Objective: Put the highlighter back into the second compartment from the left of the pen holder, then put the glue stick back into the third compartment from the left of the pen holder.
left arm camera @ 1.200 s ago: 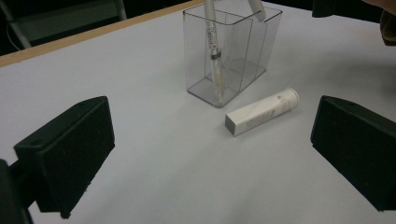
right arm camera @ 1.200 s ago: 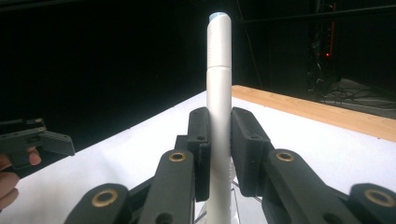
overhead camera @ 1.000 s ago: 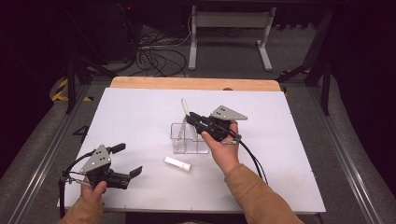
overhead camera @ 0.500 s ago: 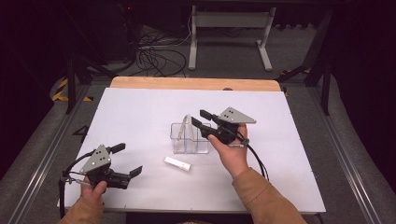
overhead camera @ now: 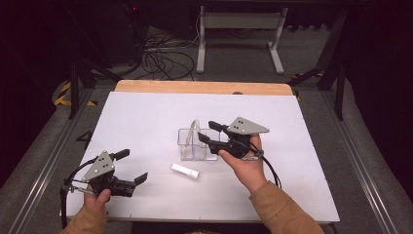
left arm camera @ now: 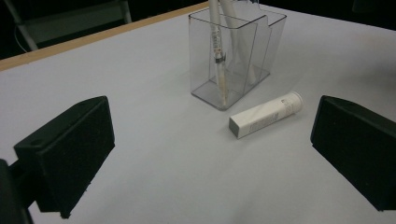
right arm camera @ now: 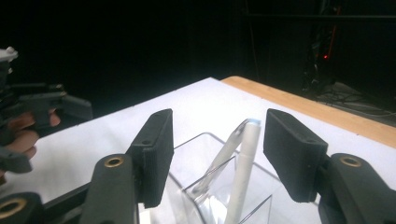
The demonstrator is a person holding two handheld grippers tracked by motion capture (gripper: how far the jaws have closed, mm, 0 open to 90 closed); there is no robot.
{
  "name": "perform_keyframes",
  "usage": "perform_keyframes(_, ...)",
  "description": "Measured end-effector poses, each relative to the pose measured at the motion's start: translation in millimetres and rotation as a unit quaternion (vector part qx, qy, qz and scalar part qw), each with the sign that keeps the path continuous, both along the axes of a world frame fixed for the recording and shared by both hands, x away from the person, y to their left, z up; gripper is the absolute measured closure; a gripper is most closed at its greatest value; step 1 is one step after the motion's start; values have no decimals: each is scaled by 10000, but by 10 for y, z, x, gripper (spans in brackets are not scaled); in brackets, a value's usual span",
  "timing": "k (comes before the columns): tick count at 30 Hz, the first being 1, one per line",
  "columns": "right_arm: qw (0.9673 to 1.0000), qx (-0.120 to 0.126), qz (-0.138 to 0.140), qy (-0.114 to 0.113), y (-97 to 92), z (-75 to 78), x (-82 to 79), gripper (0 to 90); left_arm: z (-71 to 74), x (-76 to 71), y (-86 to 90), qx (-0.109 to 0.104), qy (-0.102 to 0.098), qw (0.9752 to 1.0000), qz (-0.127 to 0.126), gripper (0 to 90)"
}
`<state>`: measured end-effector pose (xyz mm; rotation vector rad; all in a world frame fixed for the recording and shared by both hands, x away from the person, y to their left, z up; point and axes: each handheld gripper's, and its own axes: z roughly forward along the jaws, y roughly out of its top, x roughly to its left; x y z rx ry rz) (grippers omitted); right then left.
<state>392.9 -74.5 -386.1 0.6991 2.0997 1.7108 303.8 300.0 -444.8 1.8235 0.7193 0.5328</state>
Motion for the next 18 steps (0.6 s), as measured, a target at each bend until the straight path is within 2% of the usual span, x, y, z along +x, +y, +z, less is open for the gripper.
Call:
perform_keyframes(6, 9997, -145, 181, 8, 23, 6, -70, 437, 2, 5, 3, 23, -31, 10000, 27, 4)
perform_keyframes(13, 9986, -401, 330, 38, 42, -11, -124, 430, 4, -3, 26, -59, -49, 9999, 80, 4)
perform_keyframes(18, 9984, -407, 392, 54, 50, -4, -150, 417, 4, 0, 23, -98, -36, 9999, 110, 4)
